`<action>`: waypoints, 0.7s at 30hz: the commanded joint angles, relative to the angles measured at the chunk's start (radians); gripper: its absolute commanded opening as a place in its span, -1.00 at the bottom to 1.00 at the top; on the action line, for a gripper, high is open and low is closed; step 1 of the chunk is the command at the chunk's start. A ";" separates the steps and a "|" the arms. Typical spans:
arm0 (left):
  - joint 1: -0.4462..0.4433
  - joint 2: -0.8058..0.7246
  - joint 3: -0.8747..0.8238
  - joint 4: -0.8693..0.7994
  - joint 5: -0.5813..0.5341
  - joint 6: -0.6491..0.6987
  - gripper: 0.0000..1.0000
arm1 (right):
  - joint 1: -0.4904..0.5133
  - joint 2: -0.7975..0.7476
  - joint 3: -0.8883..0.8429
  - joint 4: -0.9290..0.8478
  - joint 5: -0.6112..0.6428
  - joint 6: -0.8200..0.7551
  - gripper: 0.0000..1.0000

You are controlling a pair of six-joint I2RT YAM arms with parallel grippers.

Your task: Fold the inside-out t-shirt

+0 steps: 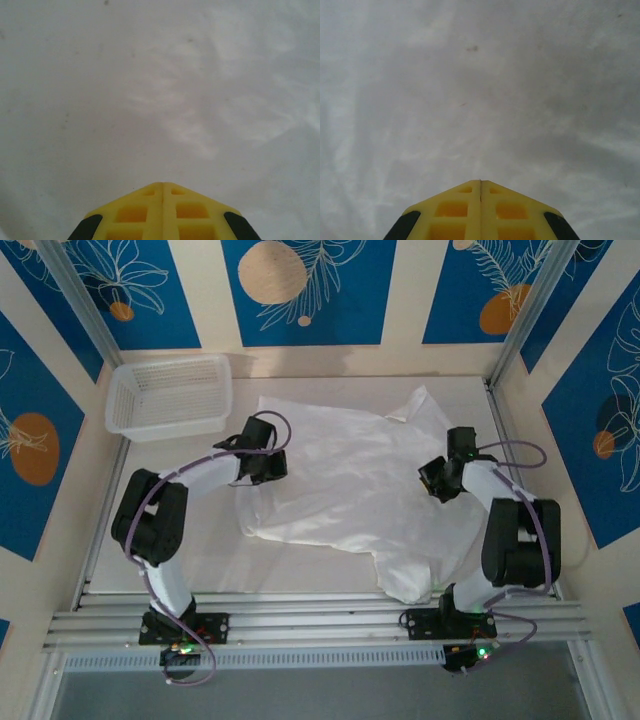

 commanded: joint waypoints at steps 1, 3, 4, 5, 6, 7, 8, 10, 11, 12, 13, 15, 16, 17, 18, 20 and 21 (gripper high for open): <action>0.003 0.015 -0.023 0.027 -0.086 -0.058 -1.00 | 0.034 0.097 0.057 0.038 0.013 0.019 -1.00; 0.003 0.020 -0.042 0.026 -0.116 -0.083 -1.00 | 0.055 0.162 0.097 0.031 0.037 0.012 -1.00; 0.003 0.018 -0.059 0.028 -0.130 -0.095 -1.00 | 0.068 0.203 0.126 0.023 0.060 0.003 -1.00; 0.003 0.015 -0.079 0.034 -0.141 -0.107 -1.00 | 0.078 0.237 0.158 0.011 0.069 -0.007 -1.00; 0.003 0.008 -0.101 0.044 -0.147 -0.117 -1.00 | 0.086 0.264 0.186 0.003 0.075 -0.019 -1.00; 0.003 -0.002 -0.133 0.060 -0.152 -0.132 -1.00 | 0.092 0.295 0.215 -0.006 0.083 -0.032 -1.00; 0.003 -0.015 -0.168 0.081 -0.161 -0.147 -1.00 | 0.096 0.322 0.245 -0.012 0.085 -0.044 -1.00; 0.003 -0.037 -0.228 0.111 -0.181 -0.171 -1.00 | 0.099 0.363 0.290 -0.009 0.081 -0.067 -1.00; 0.005 -0.047 -0.250 0.121 -0.193 -0.179 -1.00 | 0.098 0.382 0.315 -0.001 0.075 -0.084 -1.00; 0.007 -0.055 -0.264 0.125 -0.202 -0.182 -1.00 | 0.097 0.402 0.341 -0.001 0.068 -0.096 -1.00; 0.013 -0.063 -0.275 0.132 -0.206 -0.185 -1.00 | 0.094 0.423 0.379 -0.007 0.053 -0.113 -1.00; 0.024 -0.077 -0.273 0.143 -0.196 -0.178 -1.00 | 0.094 0.457 0.448 -0.022 0.028 -0.139 -1.00; 0.031 -0.084 -0.262 0.143 -0.190 -0.169 -1.00 | 0.092 0.466 0.480 -0.026 0.017 -0.150 -1.00; 0.034 -0.095 -0.248 0.139 -0.184 -0.160 -1.00 | 0.086 0.470 0.508 -0.033 -0.002 -0.158 -1.00; 0.037 -0.109 -0.235 0.135 -0.180 -0.148 -1.00 | 0.081 0.469 0.528 -0.042 -0.020 -0.164 -1.00; 0.037 -0.157 -0.209 0.120 -0.181 -0.123 -0.85 | 0.065 0.437 0.550 -0.061 -0.061 -0.177 -1.00; 0.038 -0.184 -0.205 0.115 -0.181 -0.114 -0.78 | 0.059 0.409 0.545 -0.063 -0.080 -0.184 -1.00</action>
